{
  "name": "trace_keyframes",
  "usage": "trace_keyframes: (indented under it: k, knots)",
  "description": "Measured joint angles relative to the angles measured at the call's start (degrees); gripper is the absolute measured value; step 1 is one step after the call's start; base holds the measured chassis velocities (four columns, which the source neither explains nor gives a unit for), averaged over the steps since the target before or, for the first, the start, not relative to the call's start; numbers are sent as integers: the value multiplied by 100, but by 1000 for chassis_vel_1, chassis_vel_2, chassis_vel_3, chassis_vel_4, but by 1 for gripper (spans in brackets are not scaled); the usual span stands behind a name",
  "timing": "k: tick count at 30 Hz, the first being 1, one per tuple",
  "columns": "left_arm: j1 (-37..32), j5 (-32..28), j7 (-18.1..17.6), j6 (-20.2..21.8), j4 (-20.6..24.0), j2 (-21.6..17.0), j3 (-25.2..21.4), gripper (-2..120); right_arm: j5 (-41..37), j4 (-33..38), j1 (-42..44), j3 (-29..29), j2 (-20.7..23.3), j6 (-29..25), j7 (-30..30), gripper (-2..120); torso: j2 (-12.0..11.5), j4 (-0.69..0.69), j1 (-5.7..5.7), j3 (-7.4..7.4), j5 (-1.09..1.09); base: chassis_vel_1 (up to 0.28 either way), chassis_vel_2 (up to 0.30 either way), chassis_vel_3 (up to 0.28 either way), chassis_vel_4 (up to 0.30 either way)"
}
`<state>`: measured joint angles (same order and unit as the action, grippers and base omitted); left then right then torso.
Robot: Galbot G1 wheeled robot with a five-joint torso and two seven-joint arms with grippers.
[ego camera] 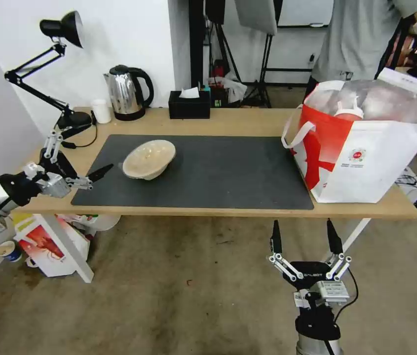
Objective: Pick up the trash from the table and place it into the takeout bag.
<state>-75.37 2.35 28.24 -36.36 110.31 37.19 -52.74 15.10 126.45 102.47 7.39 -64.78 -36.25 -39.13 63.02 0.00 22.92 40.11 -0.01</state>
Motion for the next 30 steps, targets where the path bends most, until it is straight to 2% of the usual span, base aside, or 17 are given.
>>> trace_keyframes:
  k: [17, 18, 21, 22, 24, 25, 26, 28, 30]
  knots:
    - [3, -362, -12, 239, 204, -46, 86, 100, 0, 0, 0, 0, 0, 0, 0, 100, 0, 0, 0, 0, 0, 0, 0, 0, 0]
    - [-41, -603, -50, 344, 252, -49, 102, 100, 0, 0, 0, 0, 0, 0, 0, 100, 0, 0, 0, 0, 0, 0, 0, 0, 0]
    - [-306, -2141, -528, 1028, 646, -87, 300, 100, 0, 0, 0, 0, 0, 0, 0, 100, 0, 1, 0, 0, 2, 0, 0, 0, 0]
    - [-306, -2141, -528, 1028, 646, -87, 300, 100, 0, 0, 0, 0, 0, 0, 0, 100, 0, 1, 0, 0, 2, 0, 0, 0, 0]
    - [-457, -3138, -1012, 1501, 1012, -78, 551, 100, 0, 0, 0, 0, 0, 0, 0, 100, 0, -1, 0, 0, 1, 0, 0, 0, 0]
    - [-495, -3398, -1176, 1634, 1132, -65, 629, 100, 0, 0, 0, 0, 0, 0, 0, 100, 0, -1, 0, 0, 1, 0, 0, 0, 0]
    - [-495, -3398, -1176, 1634, 1132, -65, 629, 100, 0, 0, 0, 0, 0, 0, 0, 100, 0, -1, 0, 0, 1, 0, 0, 0, 0]
    - [-567, -4208, -1673, 2012, 1520, 18, 885, 100, 0, 0, 0, 0, 0, 0, 0, 100, 0, 0, 0, 0, 2, 0, 0, 0, 0]
    - [-561, -4709, -2021, 2185, 1731, 78, 1062, 100, 0, 0, 0, 0, 0, 0, 0, 100, 0, 0, 0, 0, 2, 0, 0, 0, 0]
